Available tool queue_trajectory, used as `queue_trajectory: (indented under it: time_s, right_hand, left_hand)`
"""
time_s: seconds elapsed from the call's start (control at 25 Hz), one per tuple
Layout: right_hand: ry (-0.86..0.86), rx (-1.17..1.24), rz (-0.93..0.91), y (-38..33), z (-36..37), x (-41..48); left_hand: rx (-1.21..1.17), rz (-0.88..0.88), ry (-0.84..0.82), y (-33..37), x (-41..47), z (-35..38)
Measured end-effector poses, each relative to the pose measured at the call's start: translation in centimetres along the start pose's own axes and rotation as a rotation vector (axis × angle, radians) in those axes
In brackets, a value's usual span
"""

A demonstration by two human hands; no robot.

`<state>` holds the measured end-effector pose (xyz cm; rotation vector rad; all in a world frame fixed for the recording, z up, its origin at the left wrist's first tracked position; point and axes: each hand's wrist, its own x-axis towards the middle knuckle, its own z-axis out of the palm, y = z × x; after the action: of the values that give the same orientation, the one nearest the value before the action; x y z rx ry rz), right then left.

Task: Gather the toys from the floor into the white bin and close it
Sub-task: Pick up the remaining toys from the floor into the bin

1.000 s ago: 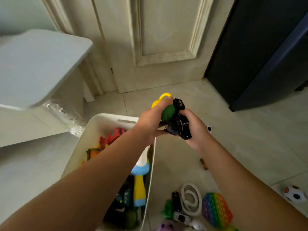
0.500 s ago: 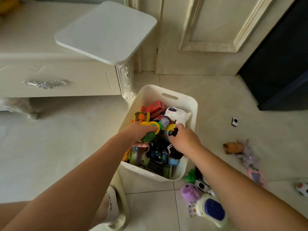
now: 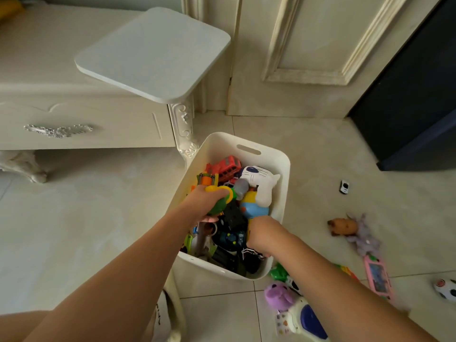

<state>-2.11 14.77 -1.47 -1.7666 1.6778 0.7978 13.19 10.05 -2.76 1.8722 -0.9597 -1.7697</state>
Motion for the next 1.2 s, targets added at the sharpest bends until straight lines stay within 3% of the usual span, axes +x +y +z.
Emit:
queue_trajectory:
  time_s: [0.08,0.2,0.44,0.6,0.72,0.84,0.92,1.04,1.12,1.2]
  right_hand:
    - [0.104,0.199,0.012,0.8,0.0,0.4]
    - [0.402,0.457,-0.027,1.7,0.5,0.1]
    - [0.751,0.820,0.013,6.4,0.1,-0.3]
    - [0.662,1.280,0.226,11.9,2.0,0.1]
    - [0.587,1.551,0.378,15.7,5.4,-0.1]
    - [0.554,1.582,0.484,18.7,10.1,-0.8]
    - [0.471,1.482,0.517,19.8,13.0,-0.9]
    - [0.260,1.196,0.476,20.4,16.4,-1.3]
    - [0.061,1.010,0.431,19.9,18.7,-1.5]
    - [-0.042,0.931,0.422,19.6,21.5,-1.4]
  left_hand:
    - [-0.098,0.006,0.053,1.2,1.3,0.1]
    - [-0.075,0.134,0.152,3.2,3.5,0.6]
    - [0.653,0.331,0.218,2.7,6.6,2.0]
    - [0.640,0.343,0.351,1.8,5.6,3.2]
    - [0.676,0.584,0.399,2.1,3.5,5.9]
    - [0.671,0.950,0.263,1.5,0.1,10.7]
    - [0.693,1.084,0.107,0.1,-1.9,14.0]
    - [0.819,0.929,-0.208,-3.5,-3.4,19.2]
    - [1.013,0.642,-0.349,-7.0,-2.6,21.6]
    - [1.140,0.335,-0.368,-10.5,-1.1,22.5]
